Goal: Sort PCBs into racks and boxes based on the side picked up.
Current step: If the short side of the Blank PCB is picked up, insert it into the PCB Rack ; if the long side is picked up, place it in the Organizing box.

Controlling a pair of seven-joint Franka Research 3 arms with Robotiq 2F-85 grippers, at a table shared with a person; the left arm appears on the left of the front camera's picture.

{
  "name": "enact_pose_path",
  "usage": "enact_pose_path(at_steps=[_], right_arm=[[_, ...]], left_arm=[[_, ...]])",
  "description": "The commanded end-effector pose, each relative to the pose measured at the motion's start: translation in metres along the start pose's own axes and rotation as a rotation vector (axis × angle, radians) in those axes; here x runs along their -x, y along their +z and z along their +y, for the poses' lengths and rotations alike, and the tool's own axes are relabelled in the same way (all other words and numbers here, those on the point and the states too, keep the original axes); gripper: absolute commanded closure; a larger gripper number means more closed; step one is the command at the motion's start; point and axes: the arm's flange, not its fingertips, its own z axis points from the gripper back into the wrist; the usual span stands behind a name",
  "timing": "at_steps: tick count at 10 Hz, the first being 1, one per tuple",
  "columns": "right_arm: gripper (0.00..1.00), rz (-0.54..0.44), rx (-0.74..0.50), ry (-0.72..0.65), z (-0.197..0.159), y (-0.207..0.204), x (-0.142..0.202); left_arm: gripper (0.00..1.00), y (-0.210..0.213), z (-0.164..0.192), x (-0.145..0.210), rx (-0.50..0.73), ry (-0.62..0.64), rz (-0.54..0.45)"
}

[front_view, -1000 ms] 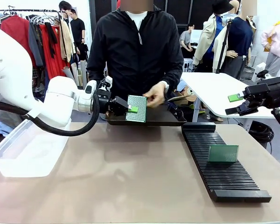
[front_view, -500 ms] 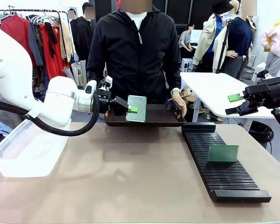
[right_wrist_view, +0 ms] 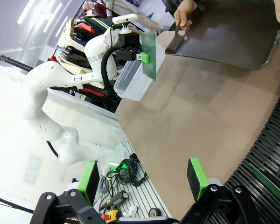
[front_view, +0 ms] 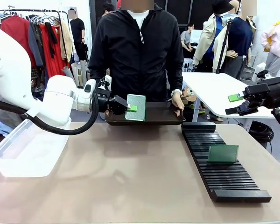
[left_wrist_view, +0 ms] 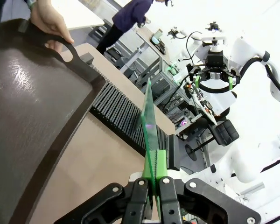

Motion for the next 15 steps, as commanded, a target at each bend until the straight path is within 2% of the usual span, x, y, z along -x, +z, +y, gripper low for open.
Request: enact_pose_path(at_steps=[1, 4, 7, 9, 10, 12, 15], right_arm=[[0.0, -0.001, -0.012, 0.018, 0.0, -0.001, 0.0], [0.0, -0.001, -0.012, 0.018, 0.0, -0.001, 0.0], [0.0, -0.001, -0.012, 0.018, 0.0, -0.001, 0.0], [0.0, -0.001, -0.012, 0.018, 0.0, -0.001, 0.0], [0.0, -0.001, -0.012, 0.018, 0.0, -0.001, 0.0], [0.0, -0.001, -0.012, 0.018, 0.0, -0.001, 0.0], [0.0, -0.001, -0.012, 0.018, 0.0, -0.001, 0.0]], left_arm=[[1.0, 0.026, -0.046, 0.002, -0.054, 0.075, -0.031], [1.0, 0.069, -0.091, 0.006, -0.197, 0.228, -0.022], [1.0, 0.146, -0.146, 0.013, -0.541, 0.365, 0.026], [1.0, 0.182, -0.179, 0.008, -0.685, 0.383, 0.051], [1.0, 0.193, -0.188, 0.004, -0.741, 0.42, 0.085], [1.0, 0.217, -0.204, -0.005, -0.874, 0.58, 0.19], [1.0, 0.237, -0.212, -0.021, -1.028, 0.759, 0.314]])
